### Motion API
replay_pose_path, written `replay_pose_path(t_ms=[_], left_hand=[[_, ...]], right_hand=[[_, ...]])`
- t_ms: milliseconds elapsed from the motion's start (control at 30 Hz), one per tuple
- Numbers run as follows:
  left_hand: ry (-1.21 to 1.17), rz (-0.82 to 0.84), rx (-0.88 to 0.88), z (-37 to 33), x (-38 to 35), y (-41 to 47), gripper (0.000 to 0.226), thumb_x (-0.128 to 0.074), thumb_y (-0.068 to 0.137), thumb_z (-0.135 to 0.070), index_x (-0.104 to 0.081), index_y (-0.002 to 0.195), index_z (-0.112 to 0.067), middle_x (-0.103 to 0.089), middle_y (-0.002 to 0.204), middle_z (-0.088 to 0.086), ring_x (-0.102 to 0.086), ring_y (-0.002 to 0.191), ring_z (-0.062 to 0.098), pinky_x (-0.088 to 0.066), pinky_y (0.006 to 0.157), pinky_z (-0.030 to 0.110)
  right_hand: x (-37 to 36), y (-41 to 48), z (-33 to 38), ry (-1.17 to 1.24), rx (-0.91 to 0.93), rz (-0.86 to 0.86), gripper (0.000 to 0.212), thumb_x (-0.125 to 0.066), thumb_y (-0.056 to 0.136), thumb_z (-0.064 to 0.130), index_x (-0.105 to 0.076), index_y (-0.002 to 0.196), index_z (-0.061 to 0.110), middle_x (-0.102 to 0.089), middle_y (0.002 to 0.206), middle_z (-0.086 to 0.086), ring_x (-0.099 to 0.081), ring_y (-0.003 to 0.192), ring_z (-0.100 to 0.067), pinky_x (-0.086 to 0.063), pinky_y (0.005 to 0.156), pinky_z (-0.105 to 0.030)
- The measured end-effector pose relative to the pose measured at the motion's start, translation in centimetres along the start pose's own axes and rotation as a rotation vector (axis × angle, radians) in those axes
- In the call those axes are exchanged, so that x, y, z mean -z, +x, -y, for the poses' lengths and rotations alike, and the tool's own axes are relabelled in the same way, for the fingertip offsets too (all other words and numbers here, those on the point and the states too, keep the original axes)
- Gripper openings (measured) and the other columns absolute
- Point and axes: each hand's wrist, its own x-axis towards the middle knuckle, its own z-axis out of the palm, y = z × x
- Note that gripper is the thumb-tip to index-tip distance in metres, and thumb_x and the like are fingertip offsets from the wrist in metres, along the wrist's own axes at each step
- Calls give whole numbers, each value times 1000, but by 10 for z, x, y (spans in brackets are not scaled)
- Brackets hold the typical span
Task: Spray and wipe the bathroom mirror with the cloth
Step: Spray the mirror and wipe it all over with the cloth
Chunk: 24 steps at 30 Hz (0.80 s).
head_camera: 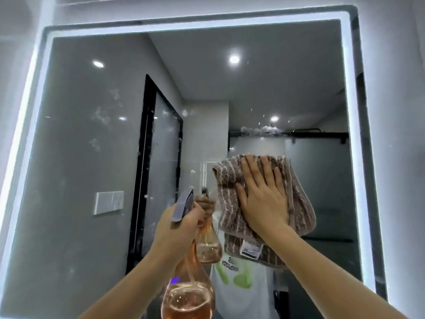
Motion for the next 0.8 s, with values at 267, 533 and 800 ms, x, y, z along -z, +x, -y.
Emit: replay_pose_path(t_ms=[267,533,800], left_hand=[[23,-47,3,0,1,5,22,-53,86,-12,-56,64,-11,-51,51,-2,-47,52,17,-40,53,26],[-68,-38,-2,5,-6,6,24,-52,84,-10,-63,63,-10,-56,48,-1,-48,48,17,-38,51,29],[-29,-83,16,0,-2,8,40,-49,86,-4,-57,50,-19,-52,35,-10,-47,37,1,-37,42,16]], right_hand=[[-10,-18,16,-18,82,-7,55,-25,93,39,-19,142,15,-19,149,1,7,141,-13,3,113,-34],[-12,-18,21,-35,66,3,54,-7,96,41,-18,143,15,-21,149,2,10,141,-14,0,113,-35],[-10,-16,21,-59,53,11,55,-14,95,40,-22,143,15,-23,151,-2,-4,140,-18,0,113,-36]])
